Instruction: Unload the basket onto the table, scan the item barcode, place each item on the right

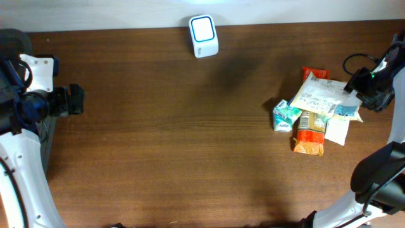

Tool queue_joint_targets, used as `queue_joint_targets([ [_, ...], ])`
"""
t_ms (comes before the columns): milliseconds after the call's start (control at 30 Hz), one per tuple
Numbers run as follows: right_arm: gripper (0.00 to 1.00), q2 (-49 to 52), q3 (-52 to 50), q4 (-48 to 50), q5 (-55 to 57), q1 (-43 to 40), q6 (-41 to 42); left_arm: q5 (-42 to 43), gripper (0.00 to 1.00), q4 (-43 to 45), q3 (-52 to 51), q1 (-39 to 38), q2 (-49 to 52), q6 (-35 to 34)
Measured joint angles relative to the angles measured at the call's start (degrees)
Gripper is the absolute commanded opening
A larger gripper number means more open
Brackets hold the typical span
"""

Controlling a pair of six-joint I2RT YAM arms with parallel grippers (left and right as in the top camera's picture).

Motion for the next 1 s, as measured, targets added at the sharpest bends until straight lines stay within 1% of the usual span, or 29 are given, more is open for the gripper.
queue_joint_targets([
  [167,0.62,0.0,0.0,-4.7,0.0,0.0,-0.2,0.0,0.99,0.0,0.0,0.0,0.0,0.0],
  [233,0.63,0.0,1.1,-7.7,-0.4,0.1,-0.9,0.0,0.99,0.0,0.0,0.0,0.0,0.0],
  [300,0.65,-0.6,5.0,-11.4,-1.2,1.1,-2.4,0.0,0.99,0.0,0.0,0.0,0.0,0.0],
  [367,0.68,-2.2,9.4,-14.5,-2.5,3.4,-4.8,0.0,0.99,0.0,0.0,0.0,0.0,0.0],
  [400,0.69,-3.5,12.0,-16.0,-3.3,5.5,-6.2,0.0,0.99,0.0,0.0,0.0,0.0,0.0],
  [433,0.69,-6.4,15.5,-17.9,-4.6,10.2,-7.8,0.0,0.99,0.0,0.0,0.0,0.0,0.0],
  [500,0.69,-10.5,18.5,-19.2,-5.8,16.7,-9.2,0.0,0.99,0.0,0.0,0.0,0.0,0.0],
  [567,0.76,-14.2,19.2,-19.4,-6.2,24.3,-9.7,0.0,0.99,0.0,0.0,0.0,0.0,0.0],
  [633,0.85,-18.2,19.3,-19.6,-6.9,34.1,-10.0,0.0,0.99,0.0,0.0,0.0,0.0,0.0],
  [667,0.99,-19.6,19.3,-19.7,-6.8,37.8,-10.4,0.0,0.99,0.0,0.0,0.0,0.0,0.0],
  [767,0.99,-22.7,19.3,-19.8,-7.2,48.7,-10.7,0.0,0.99,0.0,0.0,0.0,0.0,0.0],
  [867,0.99,-23.9,19.4,-19.8,-7.4,55.8,-10.7,0.0,0.99,0.0,0.0,0.0,0.0,0.0],
  [1000,0.99,-23.7,19.4,-19.8,-7.1,57.6,-10.7,0.0,0.99,0.0,0.0,0.0,0.0,0.0],
])
